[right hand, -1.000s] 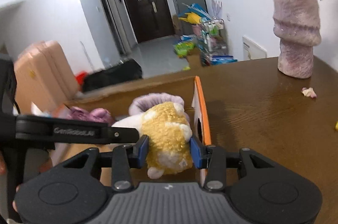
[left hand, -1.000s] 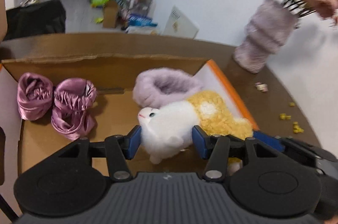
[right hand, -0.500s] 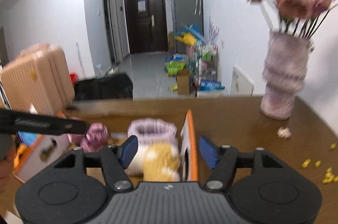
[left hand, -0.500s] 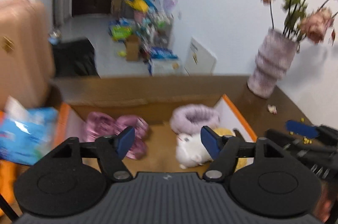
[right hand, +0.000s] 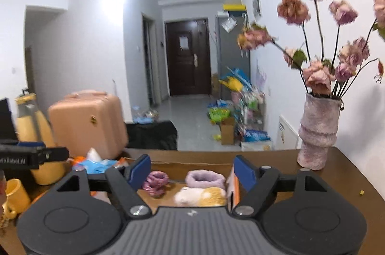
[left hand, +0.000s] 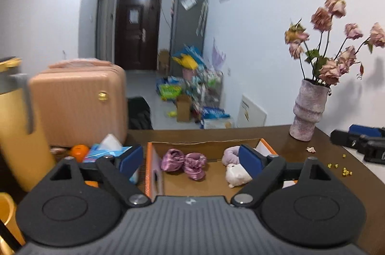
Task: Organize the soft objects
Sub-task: 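Withdraw both tools from the box toward the remaining items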
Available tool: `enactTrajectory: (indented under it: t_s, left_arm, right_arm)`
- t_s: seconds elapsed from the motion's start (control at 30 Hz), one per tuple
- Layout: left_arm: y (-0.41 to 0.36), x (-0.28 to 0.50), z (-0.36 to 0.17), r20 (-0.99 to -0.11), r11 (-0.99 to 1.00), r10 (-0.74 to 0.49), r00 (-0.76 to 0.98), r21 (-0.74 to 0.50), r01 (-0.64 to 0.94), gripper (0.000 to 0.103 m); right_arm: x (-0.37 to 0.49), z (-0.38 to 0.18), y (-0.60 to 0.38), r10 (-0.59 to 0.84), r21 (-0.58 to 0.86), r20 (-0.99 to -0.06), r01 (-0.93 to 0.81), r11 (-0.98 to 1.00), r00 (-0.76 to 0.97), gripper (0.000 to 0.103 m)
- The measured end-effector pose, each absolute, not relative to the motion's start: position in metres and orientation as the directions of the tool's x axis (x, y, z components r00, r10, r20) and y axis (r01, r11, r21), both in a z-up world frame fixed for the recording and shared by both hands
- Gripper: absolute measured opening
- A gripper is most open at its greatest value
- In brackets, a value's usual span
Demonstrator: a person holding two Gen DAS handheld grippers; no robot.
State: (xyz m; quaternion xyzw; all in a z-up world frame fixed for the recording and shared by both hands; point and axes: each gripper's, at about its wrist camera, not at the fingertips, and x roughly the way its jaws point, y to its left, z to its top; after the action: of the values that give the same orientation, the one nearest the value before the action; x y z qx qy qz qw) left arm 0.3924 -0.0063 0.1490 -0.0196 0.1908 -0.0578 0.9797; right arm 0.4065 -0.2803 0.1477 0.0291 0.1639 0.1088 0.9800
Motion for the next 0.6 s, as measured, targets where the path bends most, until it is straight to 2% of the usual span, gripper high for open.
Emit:
enactTrajectory:
  t_s: [0.1, 0.2, 0.23, 0.3, 0.37, 0.47, 0.6]
  left_arm:
    - [0.005, 0.341, 0.13, -0.324, 0.995, -0.095, 0.941, -0.071, 0.076, 0.093]
    - [0.015, 0.287, 0.102, -0.317, 0.994, -0.1, 0.943, -0.077, 0.079, 0.093]
    - [0.017, 0.272, 0.095, -0.315, 0.994, -0.103, 0.944, -0.069, 0.086, 0.094]
    - [0.02, 0.238, 0.079, -0.291, 0.995, -0.092, 0.952, -0.053, 0.08, 0.099]
    - [0.022, 0.209, 0.064, -0.278, 0.996, -0.083, 0.957, -0.041, 0.074, 0.1]
    - [0.029, 0.173, 0.039, -0.306, 0.998, -0.065, 0.95, -0.022, 0.062, 0.1]
    - [0.039, 0.147, 0.015, -0.386, 0.998, -0.067, 0.92, -0.027, 0.061, 0.1]
  right_arm:
    - [0.358, 0.137, -0.279, 0.23, 0.074, -0.248, -0.219, 0.973, 0.941, 0.079]
    - [0.31, 0.122, -0.277, 0.233, 0.052, -0.193, -0.227, 0.973, 0.953, 0.082]
    - [0.295, 0.116, -0.276, 0.241, 0.048, -0.184, -0.236, 0.97, 0.953, 0.085]
    - [0.265, 0.102, -0.274, 0.258, 0.041, -0.176, -0.255, 0.966, 0.95, 0.086]
    - [0.237, 0.088, -0.271, 0.27, 0.03, -0.165, -0.269, 0.963, 0.949, 0.087]
    - [0.194, 0.064, -0.266, 0.29, 0.033, -0.155, -0.288, 0.957, 0.944, 0.089]
    - [0.148, 0.036, -0.261, 0.293, 0.061, -0.208, -0.286, 0.956, 0.933, 0.089]
